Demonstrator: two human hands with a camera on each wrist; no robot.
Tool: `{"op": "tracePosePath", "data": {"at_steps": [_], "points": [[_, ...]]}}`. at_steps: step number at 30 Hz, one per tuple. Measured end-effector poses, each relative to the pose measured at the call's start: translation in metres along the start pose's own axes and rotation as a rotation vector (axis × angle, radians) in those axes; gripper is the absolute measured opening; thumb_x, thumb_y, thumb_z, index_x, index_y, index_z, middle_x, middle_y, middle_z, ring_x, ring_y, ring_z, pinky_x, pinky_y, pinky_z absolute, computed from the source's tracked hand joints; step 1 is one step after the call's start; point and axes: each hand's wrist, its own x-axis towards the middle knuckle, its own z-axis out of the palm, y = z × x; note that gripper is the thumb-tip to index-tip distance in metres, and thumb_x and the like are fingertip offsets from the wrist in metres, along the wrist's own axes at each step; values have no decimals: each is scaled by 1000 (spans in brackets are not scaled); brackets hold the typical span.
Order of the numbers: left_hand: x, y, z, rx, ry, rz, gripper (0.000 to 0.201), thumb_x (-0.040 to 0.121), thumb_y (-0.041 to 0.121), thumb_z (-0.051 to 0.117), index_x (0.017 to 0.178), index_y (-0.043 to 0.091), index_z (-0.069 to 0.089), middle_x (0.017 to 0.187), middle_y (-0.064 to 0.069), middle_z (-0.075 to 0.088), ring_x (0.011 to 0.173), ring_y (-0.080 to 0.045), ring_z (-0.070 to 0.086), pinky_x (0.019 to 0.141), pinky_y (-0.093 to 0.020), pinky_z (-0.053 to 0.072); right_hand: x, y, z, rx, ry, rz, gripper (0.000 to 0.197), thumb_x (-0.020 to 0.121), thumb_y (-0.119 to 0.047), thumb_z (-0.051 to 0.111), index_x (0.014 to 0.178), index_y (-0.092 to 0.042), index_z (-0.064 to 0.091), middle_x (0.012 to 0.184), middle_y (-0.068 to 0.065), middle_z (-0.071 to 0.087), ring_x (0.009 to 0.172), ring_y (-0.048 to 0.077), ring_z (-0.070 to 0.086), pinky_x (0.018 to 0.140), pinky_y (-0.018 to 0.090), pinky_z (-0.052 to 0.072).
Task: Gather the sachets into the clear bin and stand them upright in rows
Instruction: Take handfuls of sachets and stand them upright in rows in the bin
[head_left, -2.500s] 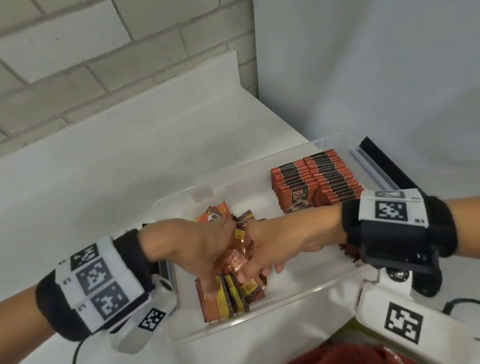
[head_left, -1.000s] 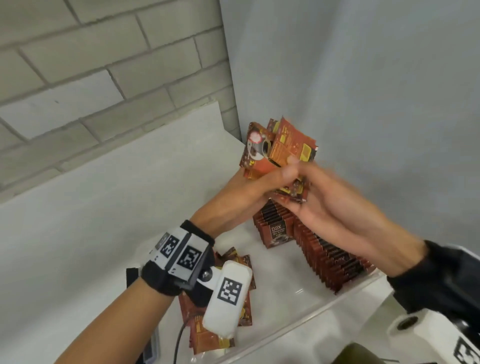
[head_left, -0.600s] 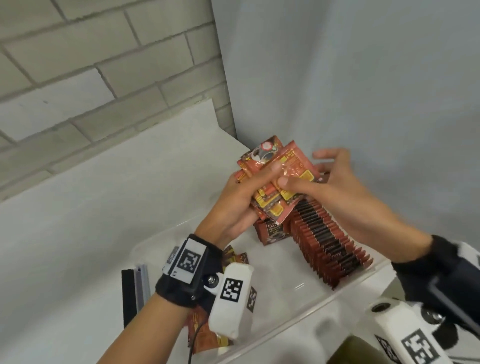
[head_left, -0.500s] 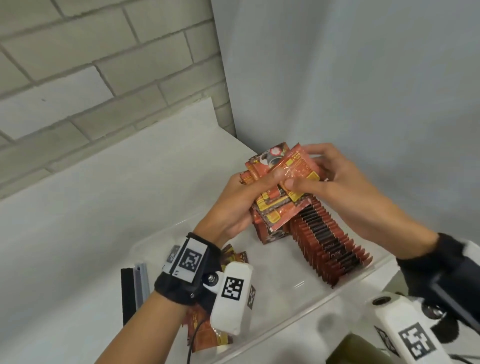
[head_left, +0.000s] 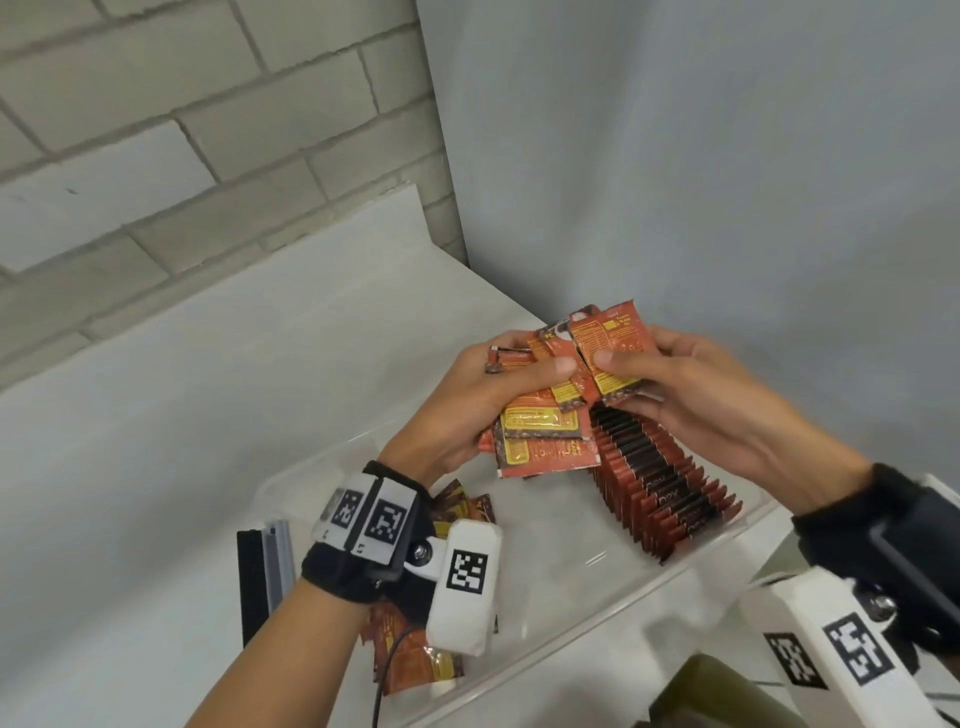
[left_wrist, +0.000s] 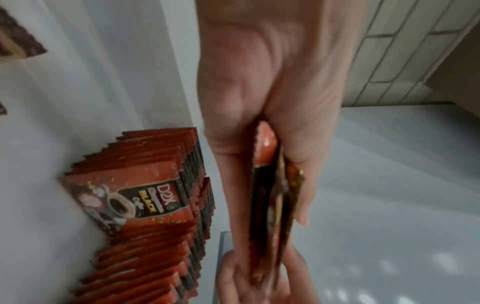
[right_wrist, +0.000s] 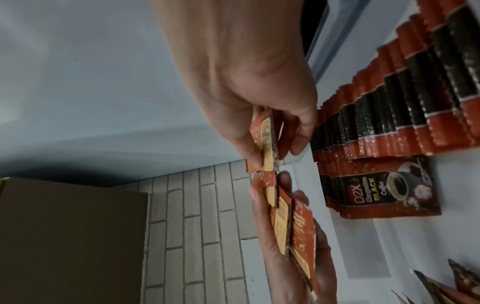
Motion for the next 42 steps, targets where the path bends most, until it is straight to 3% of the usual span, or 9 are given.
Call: {"op": "tracePosePath", "data": {"at_steps": [7,11,14,17,25,29,33,39,42], "points": [[4,-4,1,106,139,36,28,86,37,61,103,16,55,78,1,71,66,-11,70,59,-20,55,-2,7,5,-12,-117,140,26,87,-7,62,113,-4,66,110,9,72,105,21,68,93,30,53],[5,-4,-1,106,155,27,37,89,46,54,111,15,55,85,-1,71,74,-14,72,65,-23,57,-3,10,8,-13,-116,159,26,84,-11,65,109,-5,68,107,8,73,103,19,69,95,34,51],[5,0,-7,-29,129,6,31,91,31,62,116,13,55,97,-5,69,82,-16,70,72,-29,57,-3,5,8,7,-65,127,27,84,-13,64,110,-7,67,106,7,74,100,18,70,87,32,57],[4,2,-14,-157,6,15,47,78,8,67,123,15,54,108,-7,68,90,-20,68,76,-34,57,-5,-5,3,11,-43,103,32,79,-16,66,111,-7,66,105,6,74,98,19,70,82,30,58],[-2,2,-20,-181,-213,85,60,80,-8,57,133,18,46,117,-7,66,108,-24,63,89,-40,55,-11,-20,-11,47,8,39,34,71,-13,66,104,-4,67,102,11,74,95,20,71,79,28,59],[1,3,-19,-236,-96,151,66,76,-9,62,134,17,45,115,-8,66,106,-23,64,86,-39,55,-17,-26,-18,54,9,44,30,72,-11,64,100,-3,67,95,10,75,85,17,73,70,23,59],[3,4,-17,-356,12,214,74,73,-9,64,138,18,39,113,-6,66,103,-21,65,84,-39,56,-20,-19,-15,10,-61,84,33,75,-9,63,107,-2,65,101,12,74,91,19,72,73,19,57],[1,3,-7,-351,-4,124,62,76,4,61,135,-4,41,102,-9,71,93,-19,69,77,-31,57,-13,-9,-6,34,-84,83,32,81,-8,61,113,-2,65,108,9,73,102,19,69,83,21,56],[-2,6,-8,-355,-63,68,50,78,14,69,125,3,54,103,-9,72,94,-20,70,81,-34,58,-11,-14,-5,5,-100,72,29,86,-6,60,114,-3,64,109,8,73,102,17,69,84,20,55]]}}
